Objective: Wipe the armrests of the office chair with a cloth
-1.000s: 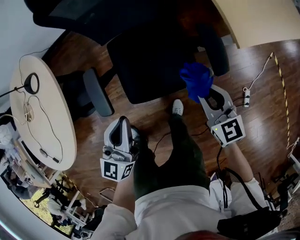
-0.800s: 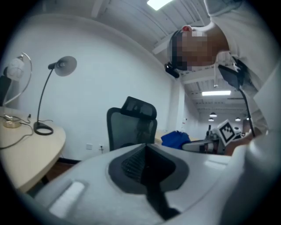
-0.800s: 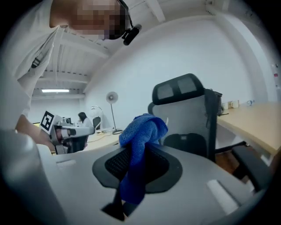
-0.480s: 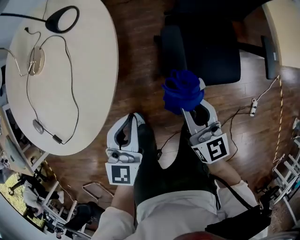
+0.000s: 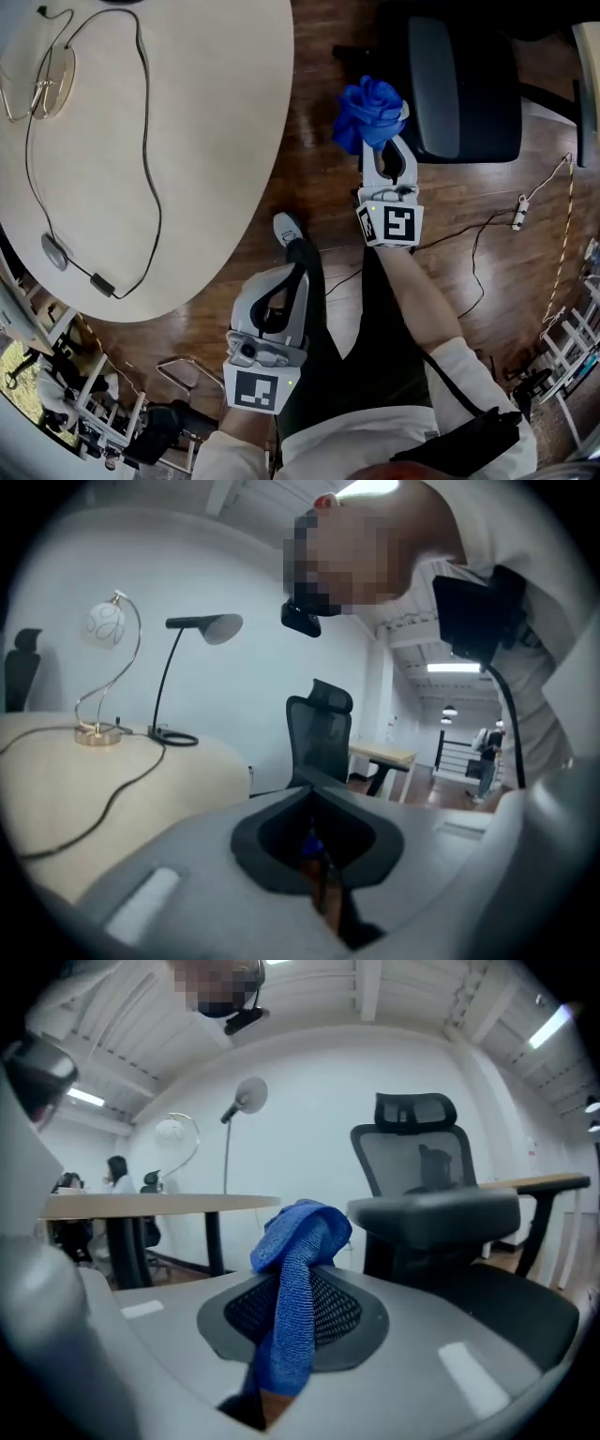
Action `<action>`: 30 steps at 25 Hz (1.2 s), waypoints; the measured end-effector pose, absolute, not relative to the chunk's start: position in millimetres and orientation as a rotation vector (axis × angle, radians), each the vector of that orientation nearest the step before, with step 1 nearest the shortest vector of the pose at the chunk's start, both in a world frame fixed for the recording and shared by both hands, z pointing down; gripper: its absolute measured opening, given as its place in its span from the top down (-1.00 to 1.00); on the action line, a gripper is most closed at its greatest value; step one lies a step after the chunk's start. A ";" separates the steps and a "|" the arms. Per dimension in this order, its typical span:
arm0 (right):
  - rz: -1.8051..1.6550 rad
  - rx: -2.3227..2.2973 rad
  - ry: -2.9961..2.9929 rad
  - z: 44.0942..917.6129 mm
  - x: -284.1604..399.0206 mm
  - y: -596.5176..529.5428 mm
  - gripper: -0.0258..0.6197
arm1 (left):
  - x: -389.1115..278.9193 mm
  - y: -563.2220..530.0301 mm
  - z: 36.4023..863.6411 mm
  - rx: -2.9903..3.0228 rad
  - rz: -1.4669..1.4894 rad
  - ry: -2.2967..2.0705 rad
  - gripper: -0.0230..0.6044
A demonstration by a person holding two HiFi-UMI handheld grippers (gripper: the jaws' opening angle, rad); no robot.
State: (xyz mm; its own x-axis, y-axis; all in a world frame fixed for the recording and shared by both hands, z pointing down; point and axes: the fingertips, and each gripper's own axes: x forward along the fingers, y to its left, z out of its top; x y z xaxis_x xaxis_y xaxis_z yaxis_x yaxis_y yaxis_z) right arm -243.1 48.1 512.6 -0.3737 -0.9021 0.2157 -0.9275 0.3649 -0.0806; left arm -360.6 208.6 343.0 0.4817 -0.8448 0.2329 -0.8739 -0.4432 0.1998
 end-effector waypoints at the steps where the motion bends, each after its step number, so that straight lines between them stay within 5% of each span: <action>1: 0.298 1.733 -2.463 517.8 -237.3 35.7 0.69 | -359.6 213.3 349.4 2.424 0.134 -1.437 0.92; 7: 0.244 1.791 -2.443 544.0 -235.4 -6.6 0.69 | -353.3 226.6 356.0 2.401 0.134 -1.398 0.92; 16: 0.652 1.571 -2.130 730.0 -209.9 -39.2 0.69 | -355.1 227.0 366.8 2.399 0.179 -1.422 0.92; 19: 0.646 1.448 -2.330 670.8 -237.9 0.3 0.69 | -360.3 219.2 368.6 2.376 0.206 -1.452 0.92; 23: 0.697 1.217 -2.794 464.1 -263.3 123.4 0.69 | -362.4 181.4 340.1 2.341 0.218 -1.589 0.92; 26: 0.495 1.185 -3.011 328.9 -212.1 136.3 0.69 | -324.6 145.3 303.1 2.421 0.216 -1.646 0.92; 30: 0.323 1.257 -3.039 267.7 -130.6 99.4 0.69 | -236.1 115.1 289.5 2.517 0.285 -1.637 0.92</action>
